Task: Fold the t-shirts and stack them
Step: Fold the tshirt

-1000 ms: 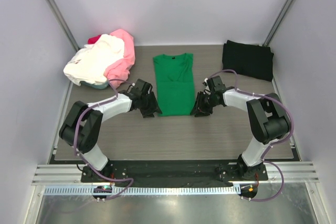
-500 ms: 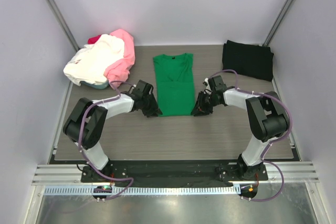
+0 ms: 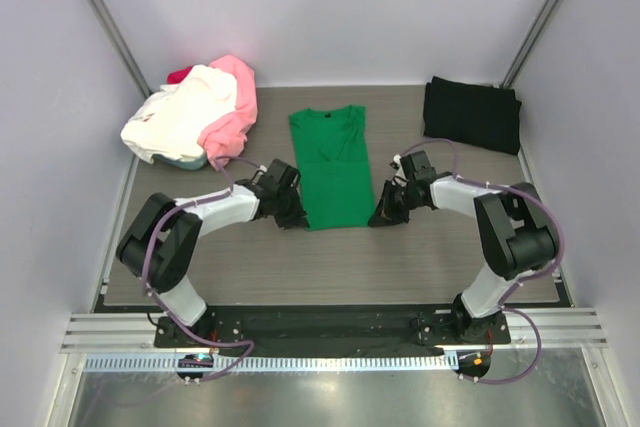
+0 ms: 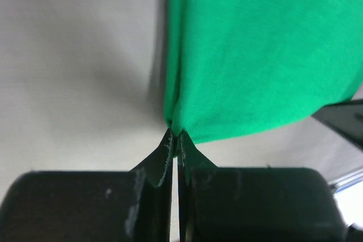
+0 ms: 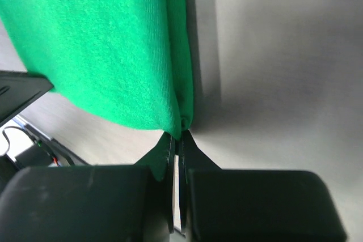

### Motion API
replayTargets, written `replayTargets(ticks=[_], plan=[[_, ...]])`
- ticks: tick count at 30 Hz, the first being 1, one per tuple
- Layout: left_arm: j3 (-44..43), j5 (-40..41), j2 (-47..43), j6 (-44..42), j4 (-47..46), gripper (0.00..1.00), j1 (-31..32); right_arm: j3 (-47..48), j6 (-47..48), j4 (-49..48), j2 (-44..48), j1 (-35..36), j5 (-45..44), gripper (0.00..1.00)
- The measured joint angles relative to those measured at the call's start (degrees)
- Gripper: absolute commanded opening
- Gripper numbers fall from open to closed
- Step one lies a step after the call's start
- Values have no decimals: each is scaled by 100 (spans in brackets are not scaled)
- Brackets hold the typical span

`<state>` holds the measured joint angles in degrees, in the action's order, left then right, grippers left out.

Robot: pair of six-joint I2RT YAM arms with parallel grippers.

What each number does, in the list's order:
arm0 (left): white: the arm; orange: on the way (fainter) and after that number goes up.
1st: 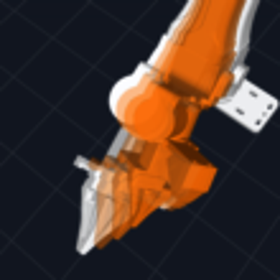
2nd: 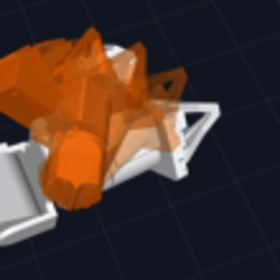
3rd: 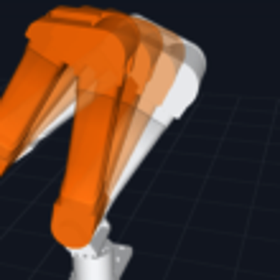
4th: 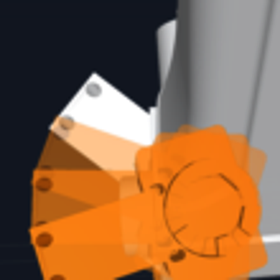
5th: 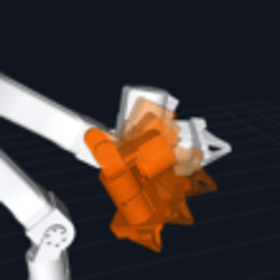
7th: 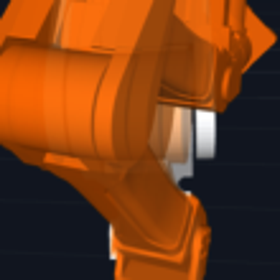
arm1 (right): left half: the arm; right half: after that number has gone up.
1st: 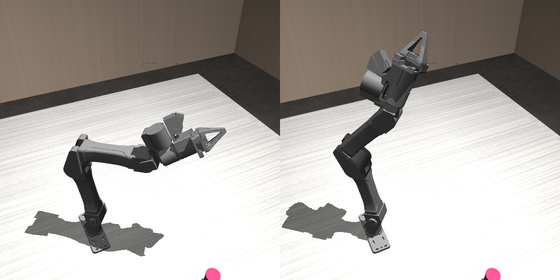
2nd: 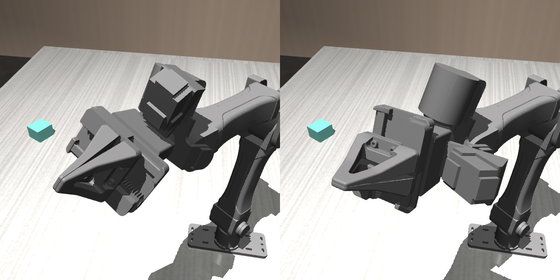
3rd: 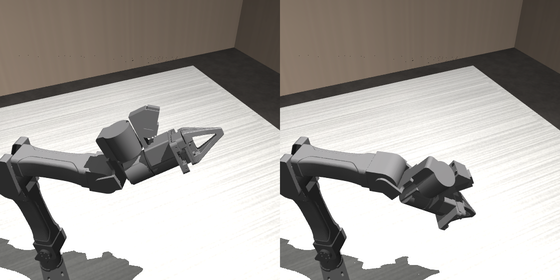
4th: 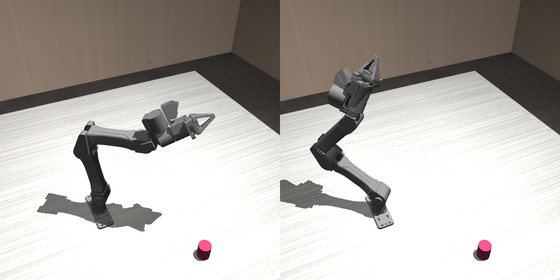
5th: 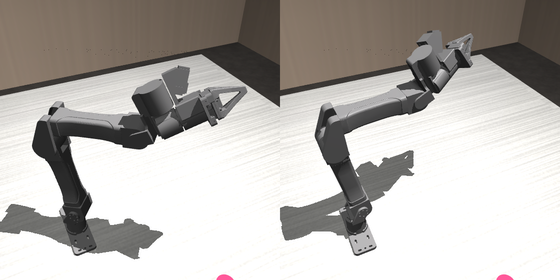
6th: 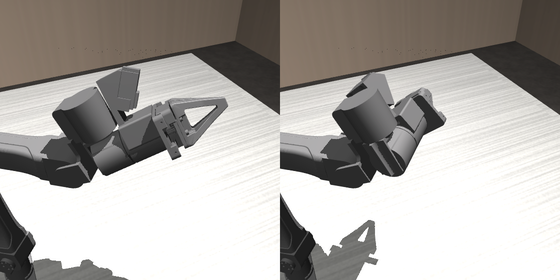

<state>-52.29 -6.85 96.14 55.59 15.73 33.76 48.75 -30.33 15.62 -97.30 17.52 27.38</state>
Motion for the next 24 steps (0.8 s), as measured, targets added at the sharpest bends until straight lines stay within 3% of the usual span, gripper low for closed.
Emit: replayTargets(ticks=[4,12,16,20,24], plan=[[31,291,-610,85,601,0,549,-450,-20,422,813,0,-50,1],[31,1189,-2415,612,1871,0,2074,-1069,-315,1720,3751,164,-138,1],[26,1600,-2896,1086,2426,0,2942,-1091,-581,2579,5029,284,-175,1],[-136,1875,-2970,1495,2850,0,3567,-848,-702,3407,5504,313,-221,1],[-649,2264,-2916,1611,3230,0,3633,-374,-708,3814,5399,317,-382,1]])
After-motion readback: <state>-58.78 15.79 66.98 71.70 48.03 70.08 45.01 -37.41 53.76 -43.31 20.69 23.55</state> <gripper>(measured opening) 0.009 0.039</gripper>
